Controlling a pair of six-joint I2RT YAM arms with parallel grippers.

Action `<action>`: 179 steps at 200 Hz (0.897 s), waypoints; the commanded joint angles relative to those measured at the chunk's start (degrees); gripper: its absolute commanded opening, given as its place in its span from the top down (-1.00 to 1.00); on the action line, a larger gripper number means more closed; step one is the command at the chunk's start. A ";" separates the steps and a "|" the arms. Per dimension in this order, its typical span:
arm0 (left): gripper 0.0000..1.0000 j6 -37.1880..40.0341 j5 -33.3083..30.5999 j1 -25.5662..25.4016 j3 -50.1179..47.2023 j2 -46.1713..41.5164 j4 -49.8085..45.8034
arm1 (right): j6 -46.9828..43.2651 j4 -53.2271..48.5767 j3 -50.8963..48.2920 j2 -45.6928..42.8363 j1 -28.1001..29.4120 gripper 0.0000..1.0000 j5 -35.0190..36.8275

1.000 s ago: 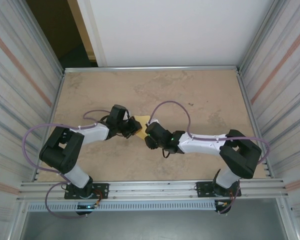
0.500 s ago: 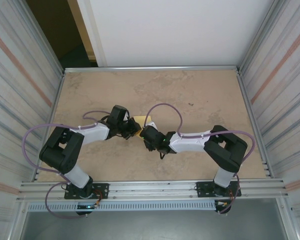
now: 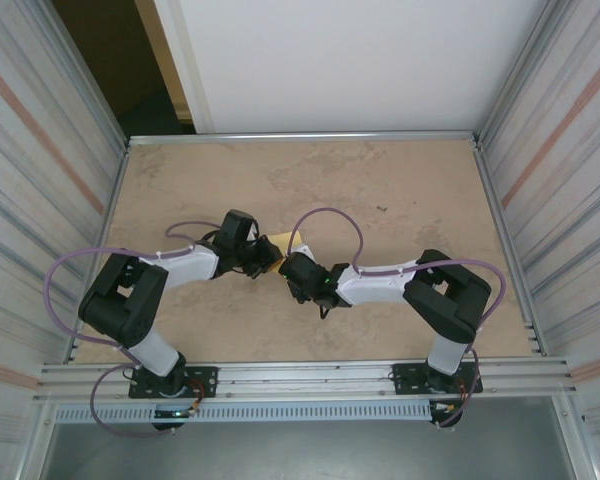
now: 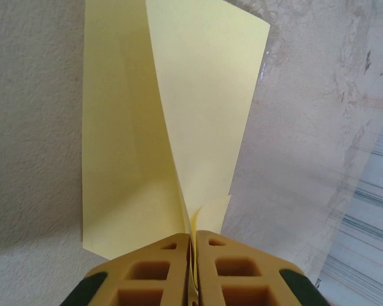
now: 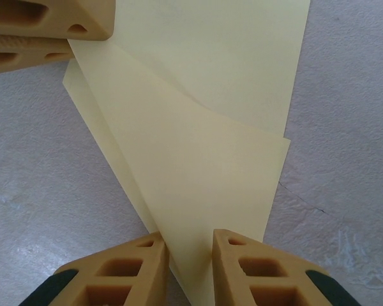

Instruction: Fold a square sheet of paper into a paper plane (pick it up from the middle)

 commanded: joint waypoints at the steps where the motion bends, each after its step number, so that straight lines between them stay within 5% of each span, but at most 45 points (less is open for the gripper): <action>1: 0.76 0.43 -0.54 -0.36 1.64 -1.21 -1.98 | -1.46 -1.22 0.62 0.28 0.28 0.50 2.13; 141: 0.77 1.14 0.07 -0.33 2.92 0.04 -2.90 | -2.68 -2.00 -0.88 -0.06 0.27 0.61 2.53; 179: 0.58 2.14 -0.11 0.90 3.49 -1.04 -4.24 | -3.38 -1.39 -1.09 -0.94 -0.56 0.77 -1.53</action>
